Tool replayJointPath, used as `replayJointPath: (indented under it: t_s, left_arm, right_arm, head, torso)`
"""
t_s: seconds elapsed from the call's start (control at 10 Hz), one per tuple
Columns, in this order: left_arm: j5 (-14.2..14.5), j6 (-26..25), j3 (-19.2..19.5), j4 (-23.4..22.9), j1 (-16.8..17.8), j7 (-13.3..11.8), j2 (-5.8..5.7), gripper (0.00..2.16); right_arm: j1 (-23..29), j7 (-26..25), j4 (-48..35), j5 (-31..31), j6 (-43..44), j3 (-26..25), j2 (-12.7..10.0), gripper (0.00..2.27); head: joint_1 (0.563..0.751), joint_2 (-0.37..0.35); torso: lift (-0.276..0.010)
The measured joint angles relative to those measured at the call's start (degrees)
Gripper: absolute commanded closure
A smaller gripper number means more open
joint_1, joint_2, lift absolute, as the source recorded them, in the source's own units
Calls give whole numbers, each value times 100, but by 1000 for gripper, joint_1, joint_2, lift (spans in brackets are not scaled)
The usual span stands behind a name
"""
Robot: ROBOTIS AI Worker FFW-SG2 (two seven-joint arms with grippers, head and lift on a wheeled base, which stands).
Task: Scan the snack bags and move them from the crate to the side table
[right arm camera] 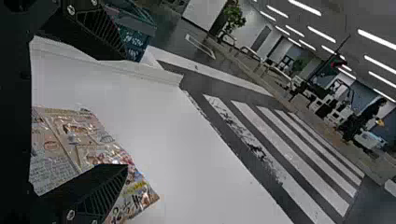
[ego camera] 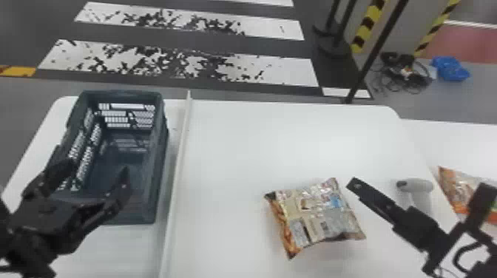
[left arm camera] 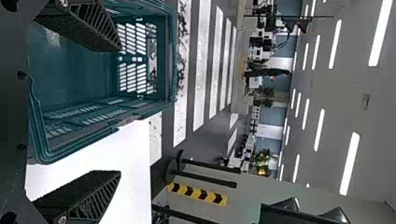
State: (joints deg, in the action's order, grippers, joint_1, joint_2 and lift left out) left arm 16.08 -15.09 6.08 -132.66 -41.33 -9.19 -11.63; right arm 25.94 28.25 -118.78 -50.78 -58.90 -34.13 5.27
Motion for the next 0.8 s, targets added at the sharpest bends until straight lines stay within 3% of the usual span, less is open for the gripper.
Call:
replayJointPath:
  t_s: [0.1, 0.2, 0.3, 0.8]
  left_arm:
    - [-22, 1, -39, -1, -10, 5, 4, 53]
    - [-41, 6, -69, -11, -35, 3, 6, 53]
    - [-61, 27, -91, -22, -67, -1, 3, 53]
    - [-118, 274, -94, -99, -304, 2, 2, 53]
  right_arm:
    - [71, 162, -69, 70, 77, 186, -4, 454]
    - [104, 279, -103, 175, 132, 404, -9, 1244]
    - [97, 336, -109, 340, 185, 641, -12, 2179]
    - [-404, 379, 355, 1672, 1102, 1868, 0, 2243]
  head:
    - [695, -74]
    - [695, -48]
    - [695, -22]
    - [695, 56]
  torso:
    - [-87]
    - [-87]
    - [-87]
    - [-87]
